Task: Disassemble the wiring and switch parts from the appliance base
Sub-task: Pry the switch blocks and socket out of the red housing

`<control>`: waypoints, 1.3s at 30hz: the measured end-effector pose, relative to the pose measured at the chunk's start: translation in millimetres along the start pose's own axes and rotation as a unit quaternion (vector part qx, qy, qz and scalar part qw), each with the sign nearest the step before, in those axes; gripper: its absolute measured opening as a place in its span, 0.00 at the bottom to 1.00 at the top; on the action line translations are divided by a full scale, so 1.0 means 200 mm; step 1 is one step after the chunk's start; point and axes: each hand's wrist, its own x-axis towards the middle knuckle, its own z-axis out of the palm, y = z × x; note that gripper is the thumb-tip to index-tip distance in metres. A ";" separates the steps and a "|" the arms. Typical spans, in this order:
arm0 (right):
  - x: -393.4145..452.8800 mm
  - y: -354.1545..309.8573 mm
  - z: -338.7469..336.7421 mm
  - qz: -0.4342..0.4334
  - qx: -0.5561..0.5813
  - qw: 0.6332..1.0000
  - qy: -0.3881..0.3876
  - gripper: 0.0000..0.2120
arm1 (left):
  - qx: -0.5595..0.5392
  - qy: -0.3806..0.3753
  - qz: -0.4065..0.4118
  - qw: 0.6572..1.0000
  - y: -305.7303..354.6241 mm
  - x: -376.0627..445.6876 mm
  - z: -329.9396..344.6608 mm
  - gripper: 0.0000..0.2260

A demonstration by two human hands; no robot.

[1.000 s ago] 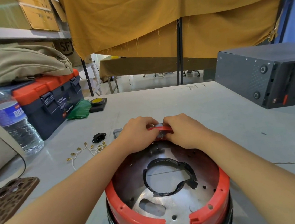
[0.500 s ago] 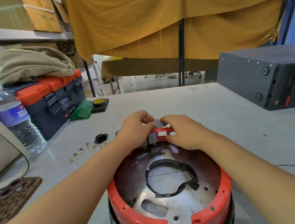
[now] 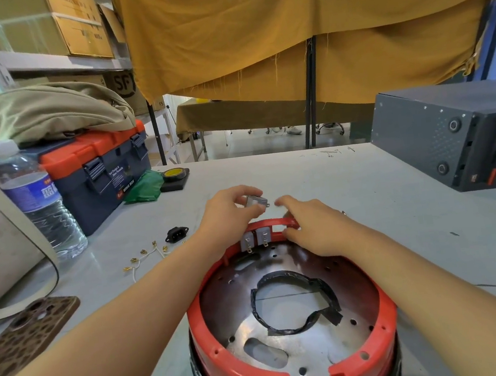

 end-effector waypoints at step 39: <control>0.00 0.00 0.01 -0.015 -0.055 0.998 0.008 0.12 | 0.325 0.023 0.058 0.944 -0.31 0.22 -0.15 0.08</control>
